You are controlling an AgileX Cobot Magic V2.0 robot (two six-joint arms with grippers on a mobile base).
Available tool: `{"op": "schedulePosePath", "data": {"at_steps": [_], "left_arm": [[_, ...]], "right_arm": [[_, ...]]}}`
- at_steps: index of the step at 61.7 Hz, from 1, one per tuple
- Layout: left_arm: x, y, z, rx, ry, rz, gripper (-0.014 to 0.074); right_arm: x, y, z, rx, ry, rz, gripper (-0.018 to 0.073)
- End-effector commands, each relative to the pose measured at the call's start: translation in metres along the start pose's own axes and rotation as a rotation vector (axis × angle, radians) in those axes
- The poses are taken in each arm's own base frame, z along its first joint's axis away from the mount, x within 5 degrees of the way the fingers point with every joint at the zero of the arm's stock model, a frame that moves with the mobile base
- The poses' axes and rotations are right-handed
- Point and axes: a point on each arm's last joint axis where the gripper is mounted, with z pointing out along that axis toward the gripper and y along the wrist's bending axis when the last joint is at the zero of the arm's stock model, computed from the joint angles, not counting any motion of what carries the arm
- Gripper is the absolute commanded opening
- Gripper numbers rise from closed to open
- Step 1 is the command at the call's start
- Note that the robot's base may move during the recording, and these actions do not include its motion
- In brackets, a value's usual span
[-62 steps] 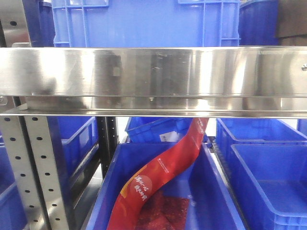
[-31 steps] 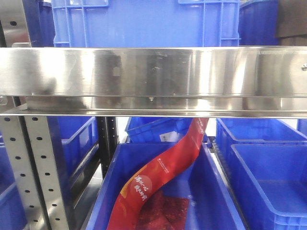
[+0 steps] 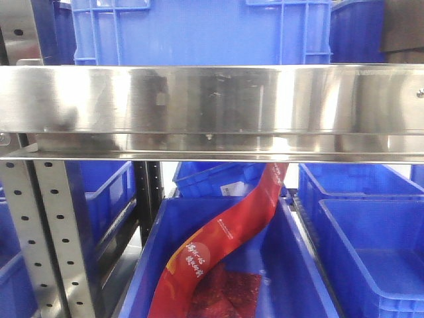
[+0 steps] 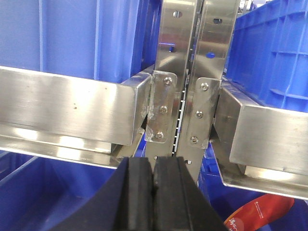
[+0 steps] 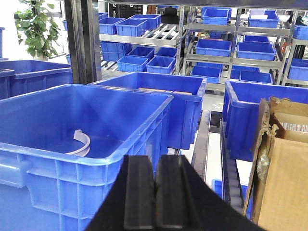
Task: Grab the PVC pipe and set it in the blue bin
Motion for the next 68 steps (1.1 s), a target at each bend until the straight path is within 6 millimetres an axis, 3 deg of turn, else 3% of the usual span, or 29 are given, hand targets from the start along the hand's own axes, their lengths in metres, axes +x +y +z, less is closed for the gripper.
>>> {"op": "schedulePosePath", "data": {"at_steps": [1,19,38,68], "left_arm": [[-0.001,0.000,-0.001,-0.001,-0.021,-0.005,-0.0111],[-0.001,0.000,-0.001,-0.001,-0.021,-0.005,-0.0111],[-0.001,0.000,-0.001,-0.001,-0.021,-0.005,-0.0111],[-0.001,0.000,-0.001,-0.001,-0.021,-0.005,-0.0111]], "right_arm": [[-0.003,-0.001,-0.002,0.008,-0.036,-0.009,-0.0169],[-0.013,-0.001,-0.020,0.008,-0.107,-0.010,-0.0169],[-0.011,-0.001,-0.024,0.006,-0.086,-0.010,-0.0169],[0.031,-0.002,-0.045,0.018,-0.199,-0.009,-0.0169]]}}
